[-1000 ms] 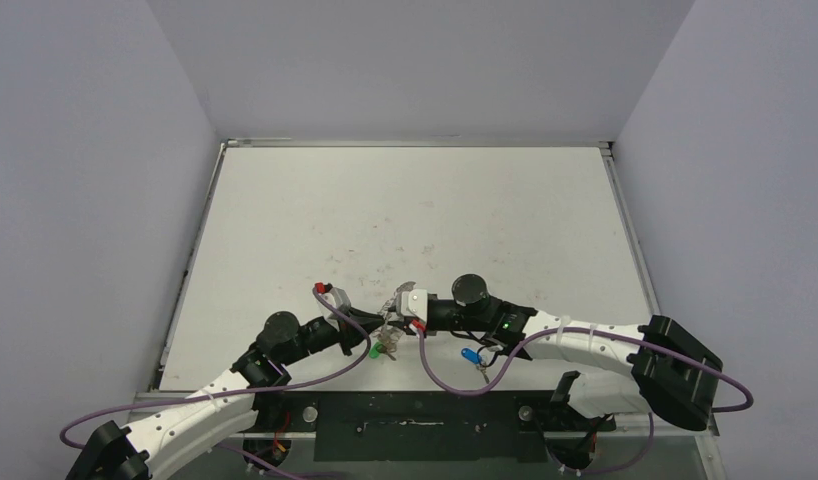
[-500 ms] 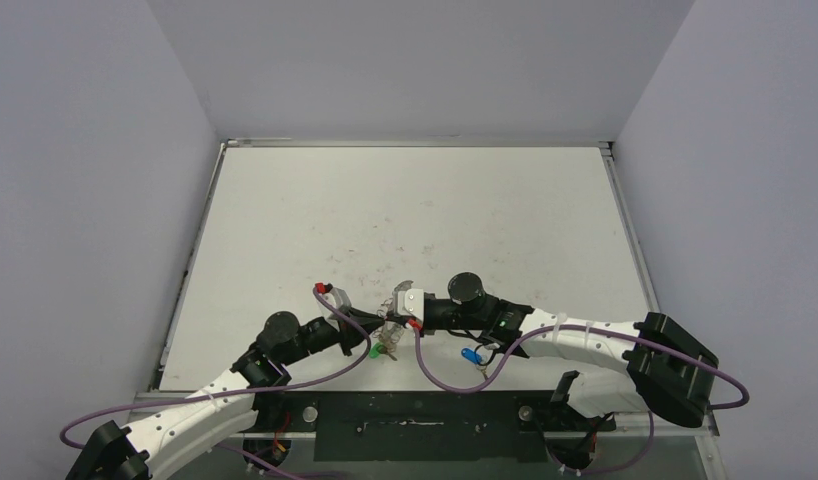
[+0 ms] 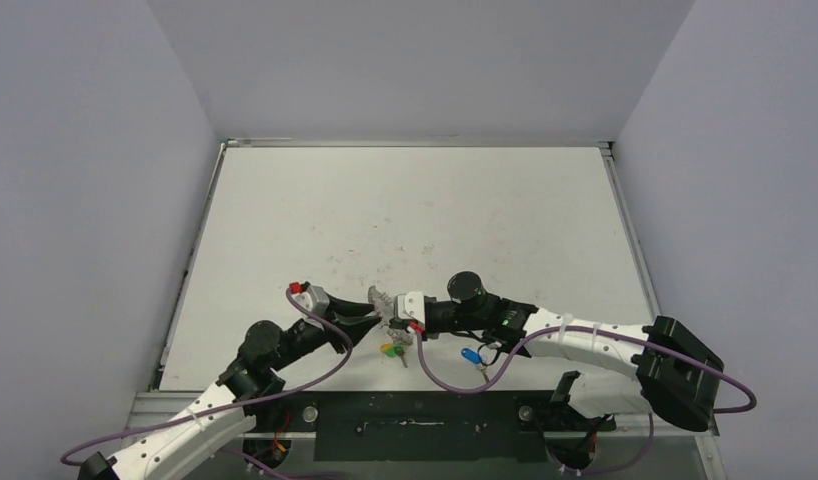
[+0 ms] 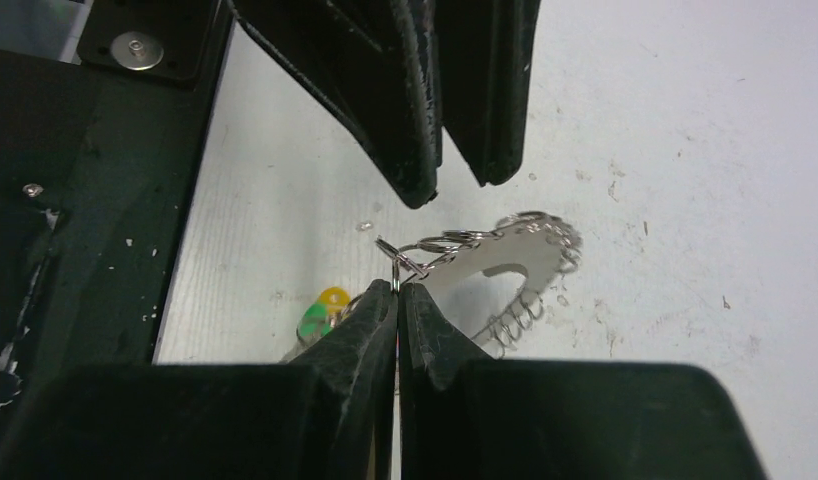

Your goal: Put the keys on the keyring

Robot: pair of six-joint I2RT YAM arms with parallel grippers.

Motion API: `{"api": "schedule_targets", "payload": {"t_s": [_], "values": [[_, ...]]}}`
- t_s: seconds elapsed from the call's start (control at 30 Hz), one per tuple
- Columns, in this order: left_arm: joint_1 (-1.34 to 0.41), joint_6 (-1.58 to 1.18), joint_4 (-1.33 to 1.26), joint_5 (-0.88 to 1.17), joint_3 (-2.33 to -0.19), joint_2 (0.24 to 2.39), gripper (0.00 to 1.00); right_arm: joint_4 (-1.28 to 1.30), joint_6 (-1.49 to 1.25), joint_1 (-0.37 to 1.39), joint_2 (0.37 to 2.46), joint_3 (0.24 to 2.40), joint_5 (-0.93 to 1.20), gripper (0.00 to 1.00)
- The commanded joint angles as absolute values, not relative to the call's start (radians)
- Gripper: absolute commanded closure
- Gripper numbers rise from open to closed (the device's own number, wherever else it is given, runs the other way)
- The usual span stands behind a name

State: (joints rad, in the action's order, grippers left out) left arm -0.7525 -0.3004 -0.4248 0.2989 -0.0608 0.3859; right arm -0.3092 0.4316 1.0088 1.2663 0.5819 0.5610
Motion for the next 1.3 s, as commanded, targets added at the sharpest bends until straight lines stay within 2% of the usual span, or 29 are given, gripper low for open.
{"api": "schedule_targets", "payload": {"t_s": [0.0, 0.3, 0.83, 1.27], "values": [[-0.756, -0.342, -0.324, 0.231, -0.135, 0.313, 0.68, -0.229, 0.431, 1.004, 1.198, 0.659, 0.659, 1.0], [-0.756, -0.362, -0.194, 0.199, -0.174, 0.282, 0.61, -0.147, 0.333, 0.999, 1.198, 0.728, 0.739, 1.0], [-0.757, -0.402, 0.055, 0.159, -0.271, 0.275, 0.56, -0.269, 0.069, 0.952, 1.488, 0.83, 0.675, 1.0], [-0.757, -0.428, -0.153, 0.185, -0.187, 0.324, 0.58, -0.333, 0.075, 0.899, 1.363, 0.692, 0.696, 1.0]]}}
